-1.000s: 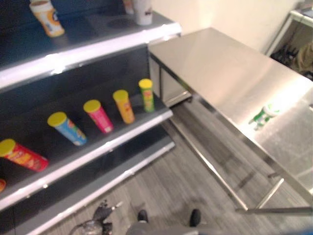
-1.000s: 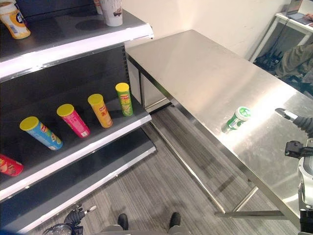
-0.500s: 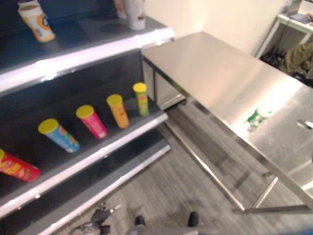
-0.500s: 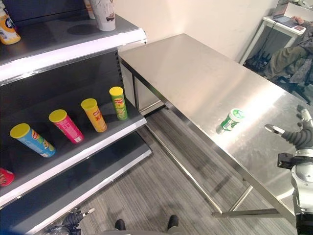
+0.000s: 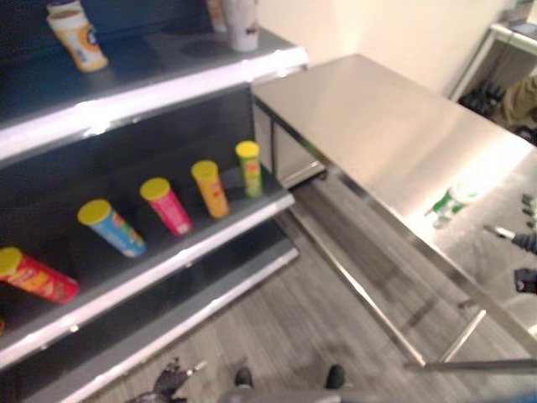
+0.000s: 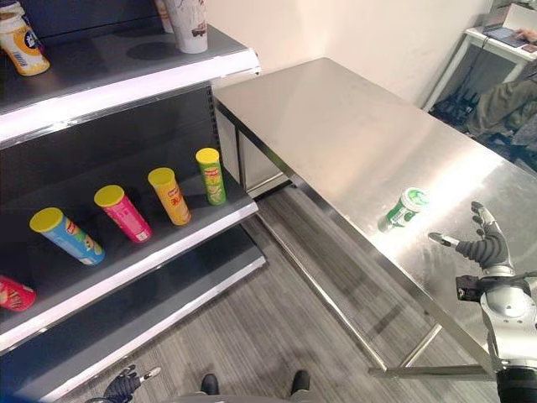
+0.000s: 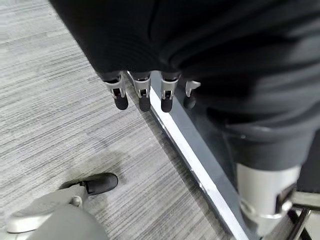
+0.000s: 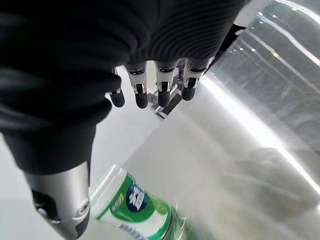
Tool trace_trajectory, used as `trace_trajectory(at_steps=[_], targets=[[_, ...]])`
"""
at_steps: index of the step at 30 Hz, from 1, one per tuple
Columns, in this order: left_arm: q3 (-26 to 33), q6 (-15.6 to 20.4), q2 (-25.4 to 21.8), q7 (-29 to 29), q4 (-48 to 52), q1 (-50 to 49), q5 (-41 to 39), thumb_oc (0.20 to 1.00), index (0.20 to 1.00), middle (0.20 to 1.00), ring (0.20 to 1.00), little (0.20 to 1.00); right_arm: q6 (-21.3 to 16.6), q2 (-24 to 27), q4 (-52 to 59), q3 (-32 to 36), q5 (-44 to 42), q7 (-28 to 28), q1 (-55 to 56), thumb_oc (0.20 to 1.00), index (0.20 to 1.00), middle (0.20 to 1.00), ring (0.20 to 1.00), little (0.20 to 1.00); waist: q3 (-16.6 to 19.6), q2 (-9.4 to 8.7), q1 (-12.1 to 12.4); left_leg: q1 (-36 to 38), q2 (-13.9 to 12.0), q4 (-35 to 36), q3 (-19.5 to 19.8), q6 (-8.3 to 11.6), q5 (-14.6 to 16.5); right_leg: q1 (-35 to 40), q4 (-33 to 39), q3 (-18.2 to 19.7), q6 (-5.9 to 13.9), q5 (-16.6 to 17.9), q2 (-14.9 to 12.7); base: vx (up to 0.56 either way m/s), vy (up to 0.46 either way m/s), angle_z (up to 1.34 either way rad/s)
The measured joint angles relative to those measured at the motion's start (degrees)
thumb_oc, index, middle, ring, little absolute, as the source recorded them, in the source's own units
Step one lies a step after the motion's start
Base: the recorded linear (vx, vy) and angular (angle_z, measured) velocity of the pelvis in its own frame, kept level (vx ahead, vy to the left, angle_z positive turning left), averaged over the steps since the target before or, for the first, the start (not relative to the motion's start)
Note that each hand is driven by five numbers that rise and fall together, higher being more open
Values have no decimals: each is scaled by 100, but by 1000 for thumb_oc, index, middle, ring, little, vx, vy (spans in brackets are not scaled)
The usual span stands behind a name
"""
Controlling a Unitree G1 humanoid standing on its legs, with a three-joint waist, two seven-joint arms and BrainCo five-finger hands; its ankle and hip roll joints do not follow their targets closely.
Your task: Put the goods on the table back onto the shelves and tidy them up.
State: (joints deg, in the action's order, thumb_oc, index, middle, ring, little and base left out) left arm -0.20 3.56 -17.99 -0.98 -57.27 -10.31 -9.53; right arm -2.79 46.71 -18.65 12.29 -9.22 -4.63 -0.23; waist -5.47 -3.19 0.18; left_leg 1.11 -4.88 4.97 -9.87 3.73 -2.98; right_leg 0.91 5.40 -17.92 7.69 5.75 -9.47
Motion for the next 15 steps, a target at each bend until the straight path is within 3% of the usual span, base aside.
trace_trajectory(at_steps=[15], targets=[[-214, 0, 21, -13, 68, -93, -4, 1000, 1000, 1000, 1000, 1000, 117, -2, -811, -407, 375, -555, -949, 1000, 1000, 1000, 1000, 1000, -113, 400, 247, -402, 9, -1, 396, 9, -140, -162, 4, -363, 5, -33, 7, 12, -30, 13]])
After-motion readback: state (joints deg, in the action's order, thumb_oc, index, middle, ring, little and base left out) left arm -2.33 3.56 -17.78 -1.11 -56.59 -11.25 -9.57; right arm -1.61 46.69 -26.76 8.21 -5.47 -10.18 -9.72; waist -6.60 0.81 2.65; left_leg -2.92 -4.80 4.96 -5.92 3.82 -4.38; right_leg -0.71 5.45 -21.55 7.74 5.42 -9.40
